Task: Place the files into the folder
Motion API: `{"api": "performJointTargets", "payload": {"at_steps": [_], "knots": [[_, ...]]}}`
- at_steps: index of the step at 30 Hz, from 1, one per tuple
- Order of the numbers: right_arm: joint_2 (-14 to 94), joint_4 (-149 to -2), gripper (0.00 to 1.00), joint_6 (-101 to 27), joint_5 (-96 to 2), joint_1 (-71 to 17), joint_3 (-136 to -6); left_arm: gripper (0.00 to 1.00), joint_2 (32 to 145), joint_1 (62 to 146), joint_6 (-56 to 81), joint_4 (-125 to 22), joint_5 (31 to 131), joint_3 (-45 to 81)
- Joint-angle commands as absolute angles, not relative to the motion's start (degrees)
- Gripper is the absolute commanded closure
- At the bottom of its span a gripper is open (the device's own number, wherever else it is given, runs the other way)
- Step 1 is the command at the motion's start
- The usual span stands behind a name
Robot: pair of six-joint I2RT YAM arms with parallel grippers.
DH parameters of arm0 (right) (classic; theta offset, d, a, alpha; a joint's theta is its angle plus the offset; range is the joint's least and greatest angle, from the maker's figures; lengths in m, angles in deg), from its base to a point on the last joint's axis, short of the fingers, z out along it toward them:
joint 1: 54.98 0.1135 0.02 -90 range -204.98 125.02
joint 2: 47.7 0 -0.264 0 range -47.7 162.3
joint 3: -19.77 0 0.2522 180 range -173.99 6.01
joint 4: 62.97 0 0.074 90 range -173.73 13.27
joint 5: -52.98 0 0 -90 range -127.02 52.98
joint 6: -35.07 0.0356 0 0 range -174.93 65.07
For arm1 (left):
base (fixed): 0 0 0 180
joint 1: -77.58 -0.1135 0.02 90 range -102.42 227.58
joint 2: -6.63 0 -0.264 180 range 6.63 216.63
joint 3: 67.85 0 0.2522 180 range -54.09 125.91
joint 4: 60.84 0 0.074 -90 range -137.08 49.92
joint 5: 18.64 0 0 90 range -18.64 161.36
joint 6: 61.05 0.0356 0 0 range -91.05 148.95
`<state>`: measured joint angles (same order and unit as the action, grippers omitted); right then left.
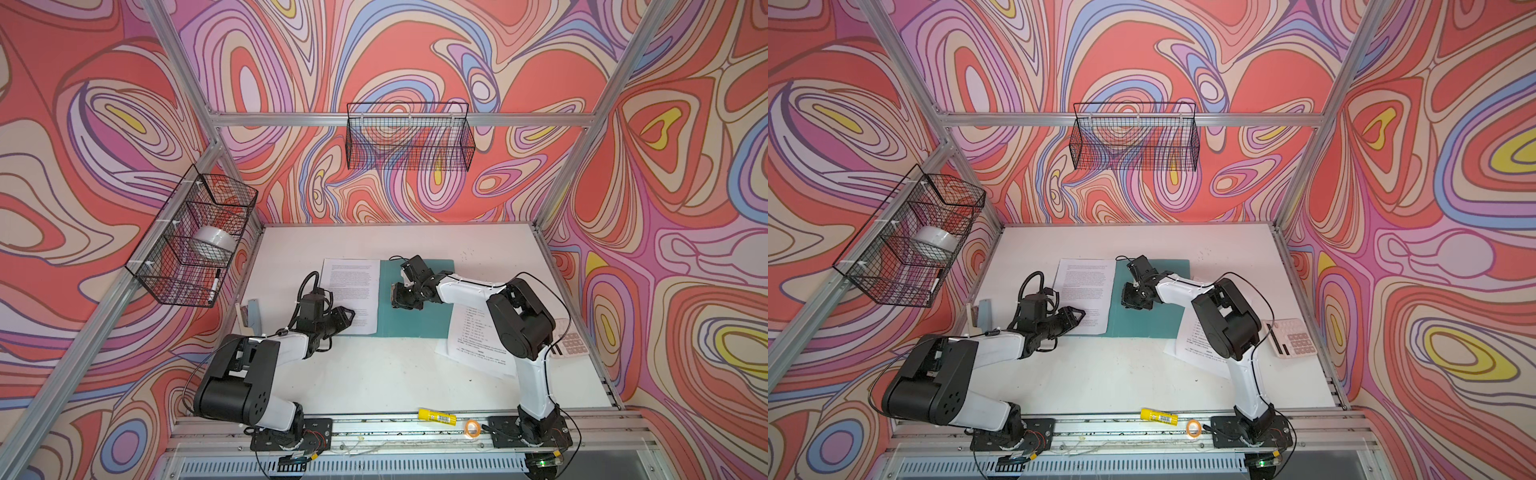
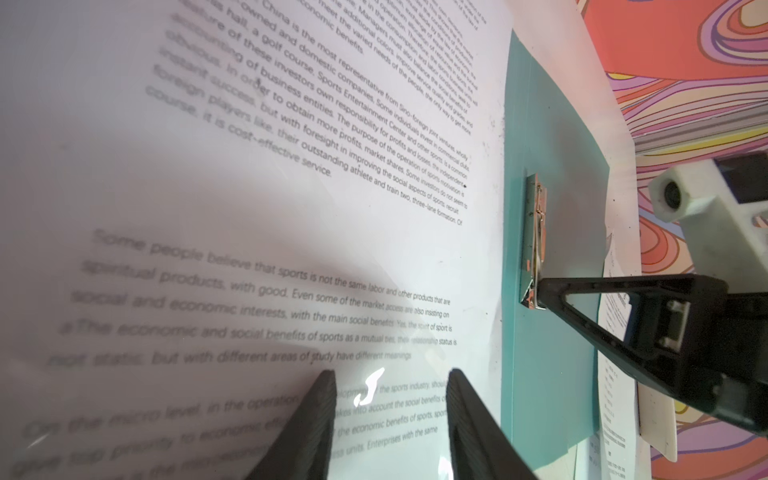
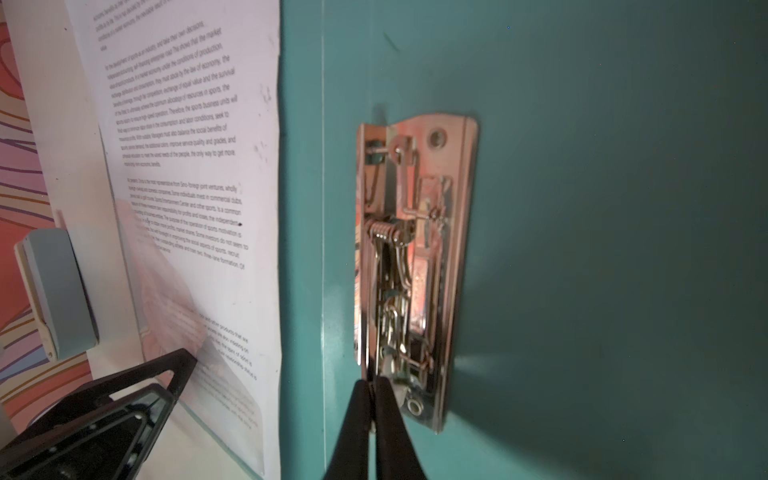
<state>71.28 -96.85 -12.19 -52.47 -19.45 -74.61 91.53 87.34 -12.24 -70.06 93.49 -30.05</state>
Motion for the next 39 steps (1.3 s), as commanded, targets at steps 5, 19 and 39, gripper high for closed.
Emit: {"api": "performJointTargets", "payload": {"at_steps": [5,19,39], "knots": [[72.9,-105.3,1.00,-12.4,-49.5,-20.5,-74.7,0.56,95.0,86.8,-12.2,-62.8,91.4,-30.2],[68.0,-96.3,1.00,-8.0,-58.6,-21.8,-73.5,0.56,94.7,86.8,-11.8,-62.7,91.8,-30.3],[62.0,-97.2,0.92,-8.9,-62.3,-25.4,-74.2,0.56,92.5,86.8,-11.9,-61.8,90.7,-30.8]]}}
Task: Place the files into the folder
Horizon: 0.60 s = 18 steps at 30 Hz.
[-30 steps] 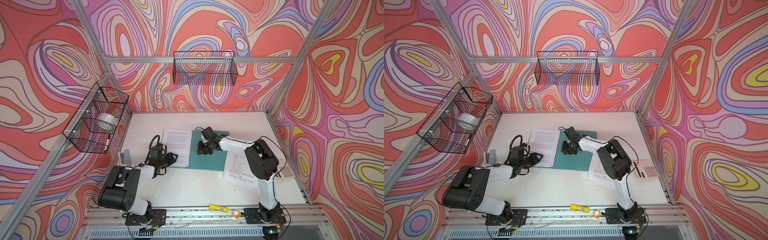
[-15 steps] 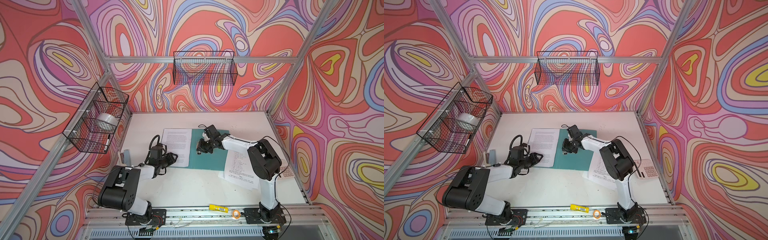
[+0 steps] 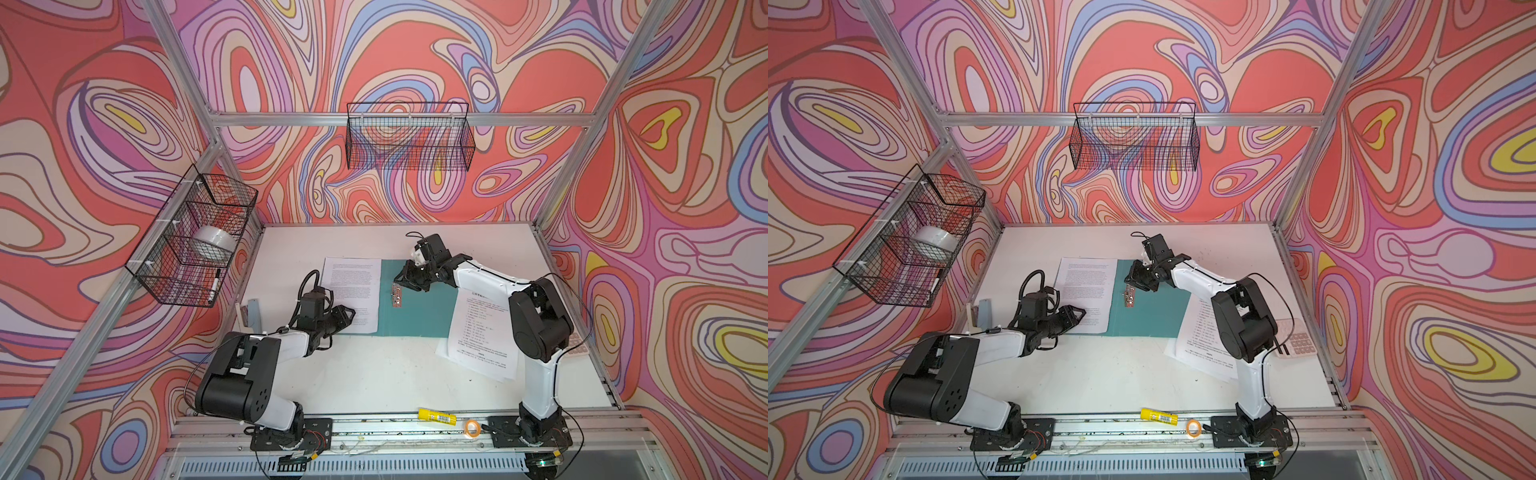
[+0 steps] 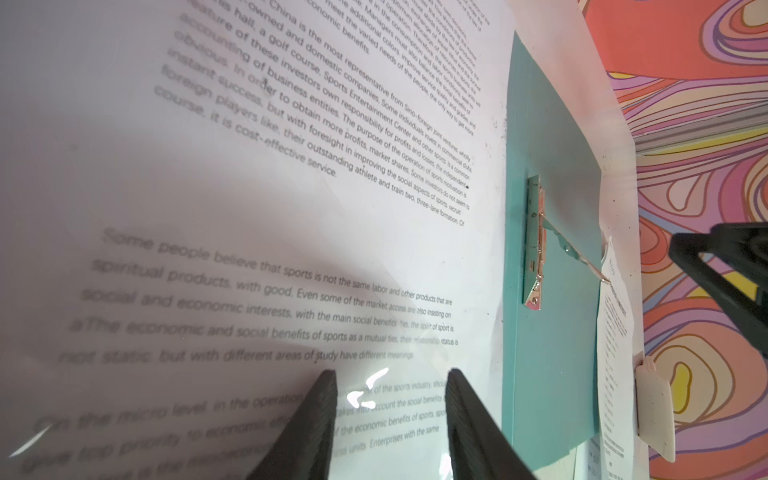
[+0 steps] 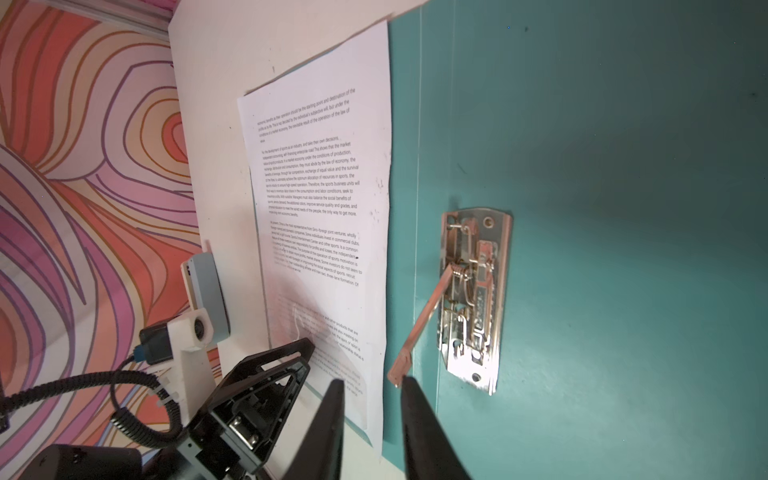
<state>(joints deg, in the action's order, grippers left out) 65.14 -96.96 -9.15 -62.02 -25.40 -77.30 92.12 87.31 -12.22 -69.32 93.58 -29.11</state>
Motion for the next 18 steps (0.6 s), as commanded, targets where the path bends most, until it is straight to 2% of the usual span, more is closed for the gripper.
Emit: {"api": "performJointTargets", "payload": {"at_steps": [1,7,18], "knots": [[61.4,-96.9,0.93,-8.4,-62.4,-25.4,-72.8,0.56,92.3,86.8,-11.8,-61.4,90.6,-30.7],[60.4,-93.0,0.91,-6.8,-63.5,-23.3,-65.9,0.56,91.6,86.8,-10.8,-59.7,90.1,-29.9],[69.7,-86.9,0.91,-4.3,-64.8,-18.9,-71.5,0.56,84.2,86.8,-12.4,-53.8,87.7,-31.5]]}}
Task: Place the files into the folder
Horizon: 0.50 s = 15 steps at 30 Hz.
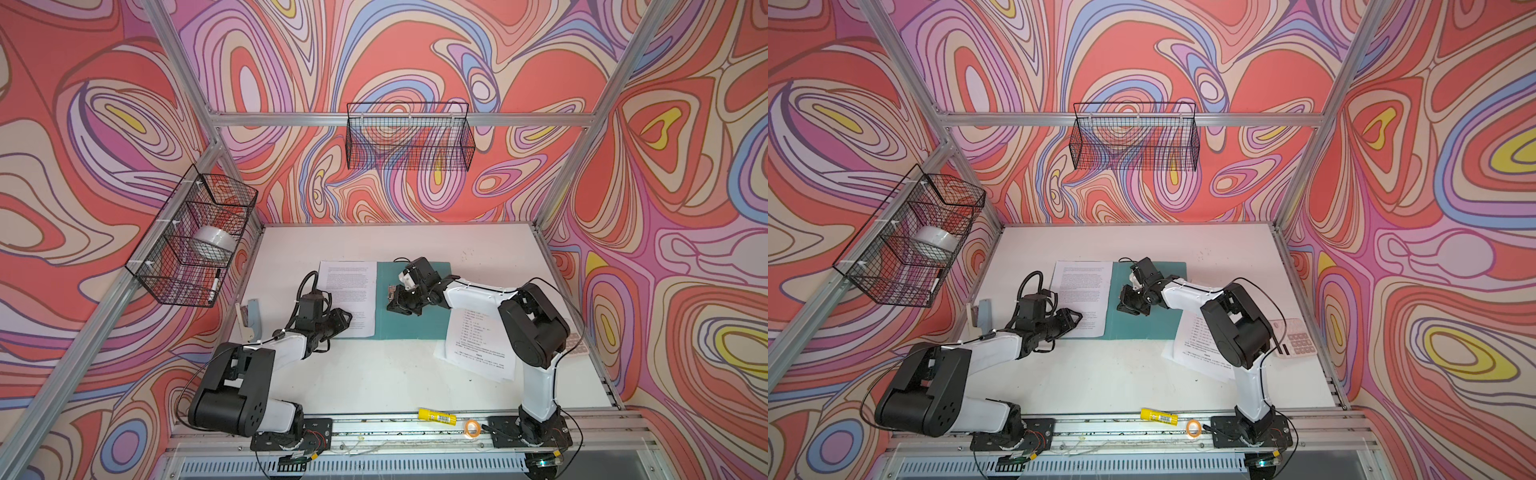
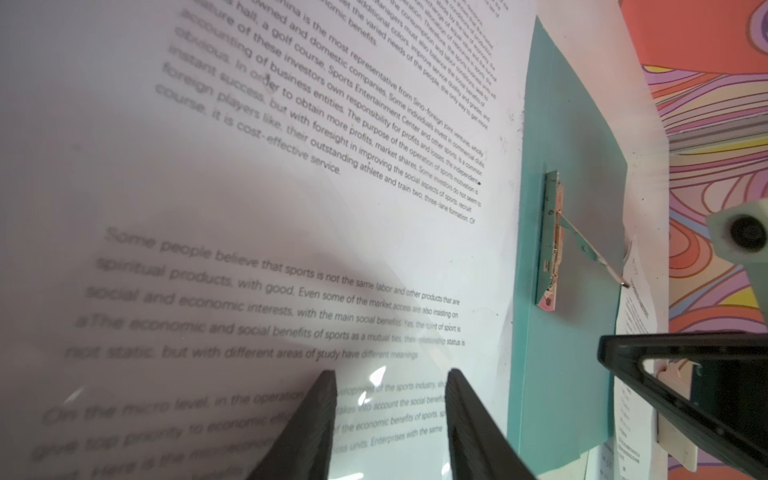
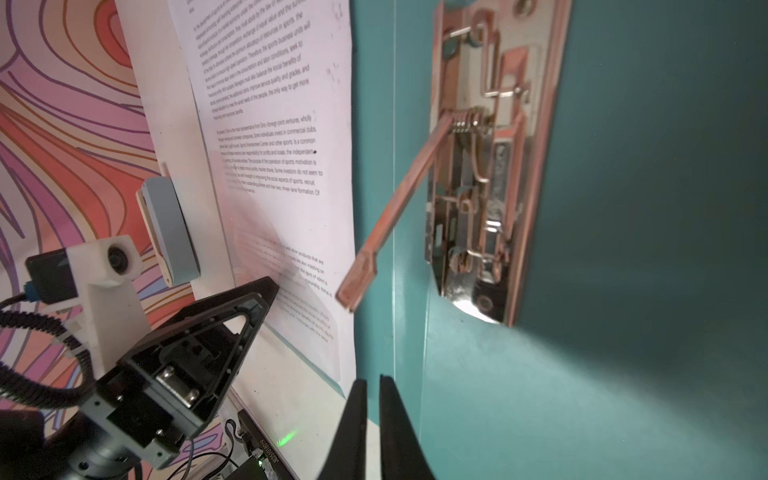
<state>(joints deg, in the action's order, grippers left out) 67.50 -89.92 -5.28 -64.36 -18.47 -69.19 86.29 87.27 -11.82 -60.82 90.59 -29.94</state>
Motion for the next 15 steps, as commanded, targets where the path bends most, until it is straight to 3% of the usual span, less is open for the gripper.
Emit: {"api": "performJointTargets", "payload": {"at_steps": [1,15], "knots": [[70.6,-86.5,0.91,-4.2,-64.9,-18.9,-72.4,0.56,83.4,86.8,-12.4,-53.4,87.4,-31.8],[80.3,-91.1,0.92,-7.1,-65.0,-22.2,-88.2,0.56,82.9,86.8,-11.3,-52.5,87.3,-31.4]]}}
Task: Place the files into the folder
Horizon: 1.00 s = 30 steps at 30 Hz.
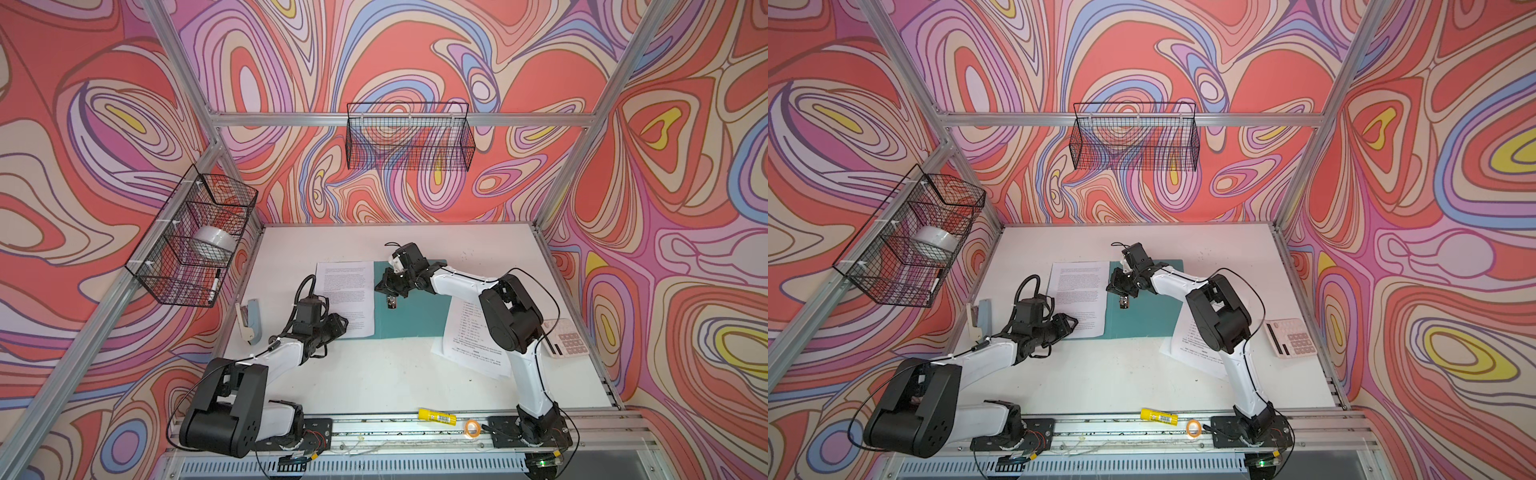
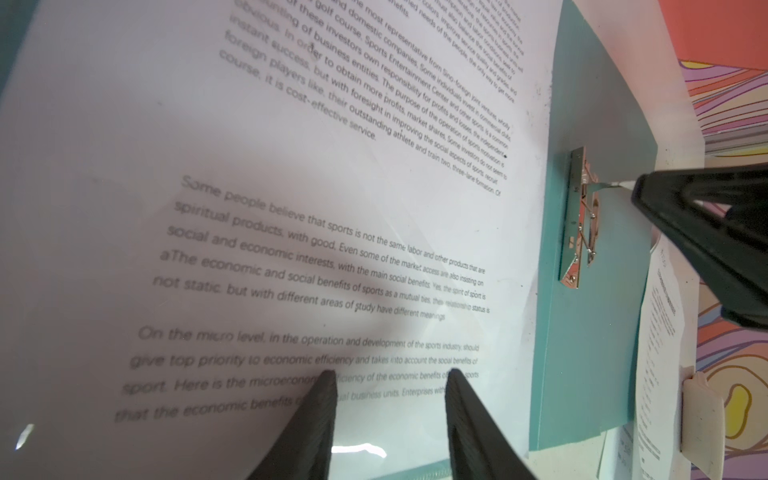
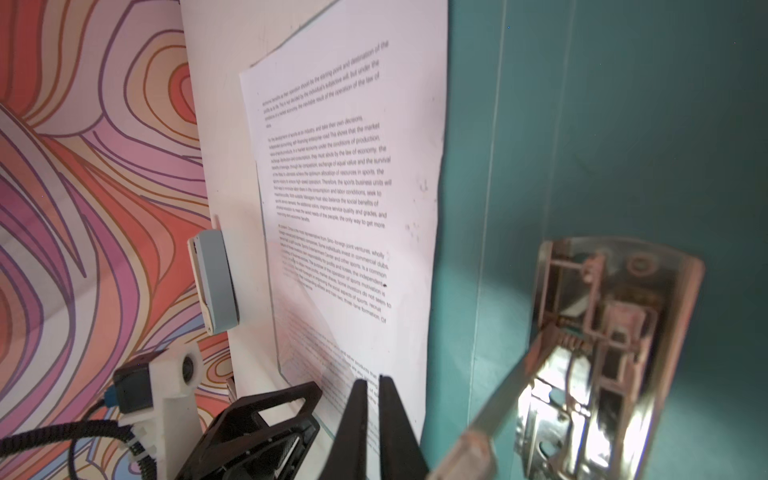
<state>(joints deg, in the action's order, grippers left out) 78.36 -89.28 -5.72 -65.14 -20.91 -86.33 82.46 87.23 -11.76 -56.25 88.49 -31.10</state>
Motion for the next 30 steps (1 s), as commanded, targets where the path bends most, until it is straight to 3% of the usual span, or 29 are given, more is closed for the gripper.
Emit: {"api": "performJointTargets", "payload": {"at_steps": [1,14,22,27,30], "knots": [[80.9,-91.6,0.92,-7.4,-64.9,-22.6,-89.6,0.56,82.9,86.8,-11.2,-52.4,87.3,-31.4],[93.7,-98.3,0.92,-10.9,-64.5,-25.9,-106.7,0.56,82.4,86.8,-10.5,-52.2,87.3,-31.4],[87.4,-98.1,0.89,-13.4,-63.7,-28.0,-108.2,0.54,79.9,86.8,-9.9,-50.8,86.7,-30.5],[75.3,-103.4,0.69,-18.6,-57.0,-30.5,-100.4,0.24,75.8,86.9,-9.6,-47.6,84.9,-28.1],[66.5,-105.5,0.59,-21.3,-51.5,-32.5,-91.8,0.14,71.0,87.2,-9.1,-45.4,82.0,-27.2]]}}
